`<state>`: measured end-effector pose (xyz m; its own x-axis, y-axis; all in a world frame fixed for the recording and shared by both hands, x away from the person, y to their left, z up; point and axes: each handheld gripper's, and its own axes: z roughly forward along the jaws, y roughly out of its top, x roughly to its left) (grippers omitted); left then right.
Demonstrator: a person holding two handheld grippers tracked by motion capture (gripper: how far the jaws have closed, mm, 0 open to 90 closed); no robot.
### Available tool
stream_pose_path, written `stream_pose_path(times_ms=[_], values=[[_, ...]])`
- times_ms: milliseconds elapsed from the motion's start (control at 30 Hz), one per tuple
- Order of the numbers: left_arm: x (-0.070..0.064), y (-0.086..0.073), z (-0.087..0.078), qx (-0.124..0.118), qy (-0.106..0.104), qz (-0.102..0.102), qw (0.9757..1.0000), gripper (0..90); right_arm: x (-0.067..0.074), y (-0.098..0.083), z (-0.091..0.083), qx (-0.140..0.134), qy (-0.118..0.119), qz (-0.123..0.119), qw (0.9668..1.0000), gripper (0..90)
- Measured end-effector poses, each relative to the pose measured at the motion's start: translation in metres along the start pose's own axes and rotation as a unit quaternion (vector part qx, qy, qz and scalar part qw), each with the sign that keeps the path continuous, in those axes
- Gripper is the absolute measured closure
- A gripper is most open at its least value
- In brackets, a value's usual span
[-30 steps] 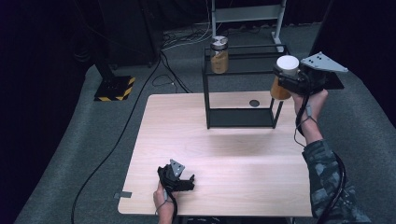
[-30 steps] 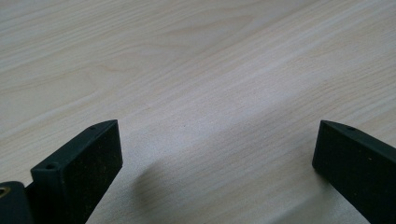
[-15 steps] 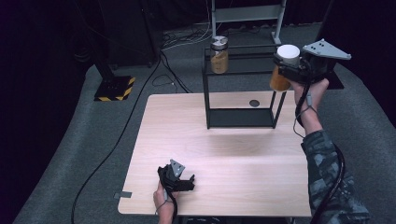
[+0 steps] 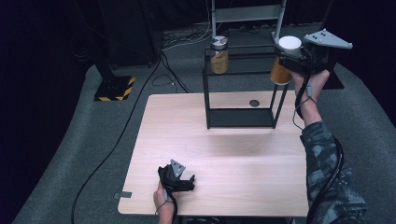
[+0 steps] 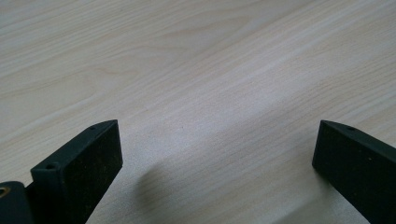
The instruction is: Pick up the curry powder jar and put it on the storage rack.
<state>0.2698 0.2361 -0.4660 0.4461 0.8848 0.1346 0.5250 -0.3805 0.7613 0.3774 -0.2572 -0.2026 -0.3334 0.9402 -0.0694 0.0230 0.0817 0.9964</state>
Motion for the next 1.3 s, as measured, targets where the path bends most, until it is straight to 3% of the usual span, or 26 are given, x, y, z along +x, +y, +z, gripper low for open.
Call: stream_pose_path(times_ms=[633, 1300], values=[[-0.001, 0.0, 0.0, -0.001, 0.001, 0.003, 1.0, 0.9, 0.0, 0.019, 0.027, 0.008, -0.002, 0.006, 0.9999, 33.1], [-0.003, -0.001, -0.001, -0.004, 0.004, 0.01, 0.9999, 1.1, -0.004, 0.026, 0.059, 0.019, -0.012, 0.02, 0.9995, 33.1]])
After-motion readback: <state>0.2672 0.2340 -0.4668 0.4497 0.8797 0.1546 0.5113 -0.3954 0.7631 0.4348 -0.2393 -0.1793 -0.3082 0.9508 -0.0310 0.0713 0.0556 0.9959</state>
